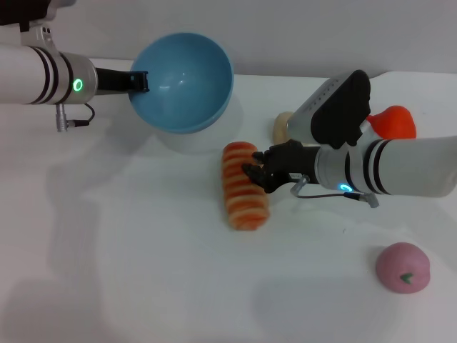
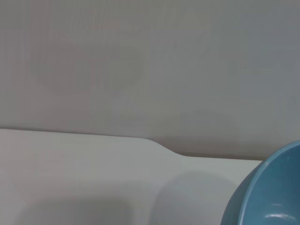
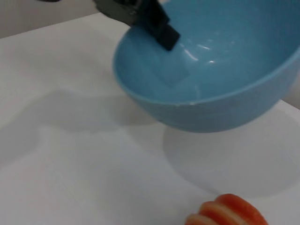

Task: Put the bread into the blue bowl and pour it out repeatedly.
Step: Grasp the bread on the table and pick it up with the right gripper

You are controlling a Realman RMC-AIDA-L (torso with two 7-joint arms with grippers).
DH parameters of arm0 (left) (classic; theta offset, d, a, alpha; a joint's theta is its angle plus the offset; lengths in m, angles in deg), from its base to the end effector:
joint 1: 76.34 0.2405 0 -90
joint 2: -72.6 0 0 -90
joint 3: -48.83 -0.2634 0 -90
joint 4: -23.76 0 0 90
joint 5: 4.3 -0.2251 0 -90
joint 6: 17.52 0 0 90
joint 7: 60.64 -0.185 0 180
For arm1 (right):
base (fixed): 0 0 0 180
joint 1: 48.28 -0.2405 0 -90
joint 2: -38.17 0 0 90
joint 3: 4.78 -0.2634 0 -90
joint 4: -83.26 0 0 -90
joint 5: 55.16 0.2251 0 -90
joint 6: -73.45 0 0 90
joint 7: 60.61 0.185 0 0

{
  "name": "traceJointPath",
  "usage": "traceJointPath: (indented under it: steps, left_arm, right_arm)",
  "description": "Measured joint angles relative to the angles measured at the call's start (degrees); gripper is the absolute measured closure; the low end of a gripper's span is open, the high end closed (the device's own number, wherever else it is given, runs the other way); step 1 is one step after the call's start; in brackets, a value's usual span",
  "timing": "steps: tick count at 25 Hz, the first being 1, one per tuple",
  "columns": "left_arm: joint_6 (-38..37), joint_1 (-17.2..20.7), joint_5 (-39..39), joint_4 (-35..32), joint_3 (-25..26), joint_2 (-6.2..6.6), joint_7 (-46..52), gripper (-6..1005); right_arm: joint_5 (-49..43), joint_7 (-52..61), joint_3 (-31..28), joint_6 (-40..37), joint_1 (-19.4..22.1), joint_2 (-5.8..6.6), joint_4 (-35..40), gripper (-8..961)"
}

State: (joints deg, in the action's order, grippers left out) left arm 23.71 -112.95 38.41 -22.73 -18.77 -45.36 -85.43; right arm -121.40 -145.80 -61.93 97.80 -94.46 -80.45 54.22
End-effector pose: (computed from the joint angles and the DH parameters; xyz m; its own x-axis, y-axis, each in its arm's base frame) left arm -0.2805 0.4808 -0.0304 0.4208 0.7370 0.5290 0.8653 -0.1509 -0.4781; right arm 0.1968 0.4148 -0.1986 0.9136 -0.3725 -0.1632 -0.4063 -0.8205 -0.4021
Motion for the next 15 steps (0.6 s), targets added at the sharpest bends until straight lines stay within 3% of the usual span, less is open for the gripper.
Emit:
traceJointPath:
  steps: [15]
  left_arm:
    - [-0.89, -0.13, 0.0, 0.09, -0.07, 0.02, 0.0, 1000]
  right_arm:
    - [-1.25, 8.4, 0.12, 3.9, -1.1, 0.15, 1.43, 480]
